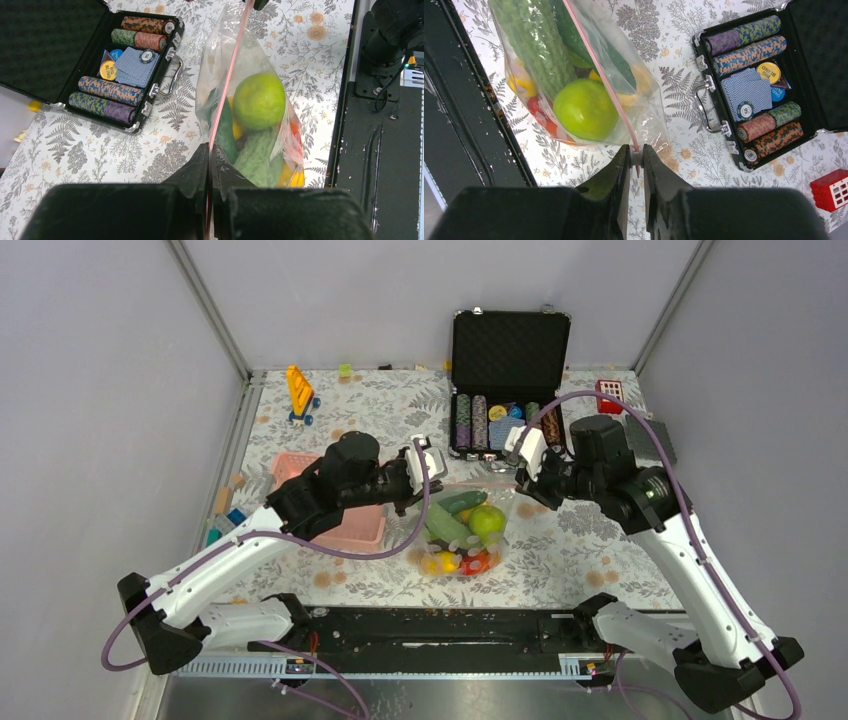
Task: Place the food in the zip-top bag and seal the zipper
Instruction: Zip the zipper food storage bag at the center of the board, then place the zipper food storage bag at the center of the board.
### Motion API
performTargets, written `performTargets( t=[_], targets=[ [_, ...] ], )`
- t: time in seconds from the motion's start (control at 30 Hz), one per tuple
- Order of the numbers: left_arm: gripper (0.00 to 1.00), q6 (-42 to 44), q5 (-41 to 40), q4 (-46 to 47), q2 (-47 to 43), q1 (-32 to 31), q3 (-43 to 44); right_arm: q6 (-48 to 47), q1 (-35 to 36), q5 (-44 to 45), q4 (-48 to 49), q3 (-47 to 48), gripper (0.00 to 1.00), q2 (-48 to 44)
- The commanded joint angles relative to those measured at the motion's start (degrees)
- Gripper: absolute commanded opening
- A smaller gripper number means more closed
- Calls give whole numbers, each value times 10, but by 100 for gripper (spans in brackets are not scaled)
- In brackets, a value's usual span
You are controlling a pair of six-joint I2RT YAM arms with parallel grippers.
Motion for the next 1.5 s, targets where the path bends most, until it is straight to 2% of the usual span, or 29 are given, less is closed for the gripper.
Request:
performTargets(
  t=[0.0,0.23,0.33,0.37,0.4,0.47,0.5,0.63,0.7,0.8,0.9,1.03,1.27,1.47],
  targets=[
    [0,12,-15,33,-16,13,7,11,-12,60,-14,-19,0,-31],
    [0,16,-7,58,-2,18,1,46,-12,83,14,-45,0,-65],
    [0,20,12,73,4,18,0,134,-12,114,52,-55,0,-79],
    [12,11,14,81,6,18,2,163,-13,119,69,-61,0,-87],
    [34,5,17,86,9,18,6,193,-12,119,83,-68,0,-95],
    [89,-8,24,97,13,18,13,262,-12,141,109,-84,0,-108],
    [98,-12,28,102,14,18,18,297,-12,164,112,-87,0,-112],
    [99,-40,18,120,15,18,42,412,-12,300,73,-76,0,-119],
    [99,-51,-16,140,15,18,54,449,-12,386,39,-70,0,-120],
    [99,-89,-113,151,29,20,104,485,-22,493,-25,-62,0,-95],
    [99,-114,-203,173,41,22,142,499,-53,504,-48,-62,0,-69],
    [99,-147,-268,189,29,25,140,503,-110,497,-51,-87,1,-62],
    [99,-192,-421,305,-61,26,-21,514,-210,500,-61,-136,4,-47],
    [99,-245,-520,293,-99,26,-108,538,-243,547,-82,-161,6,-49]
  ],
)
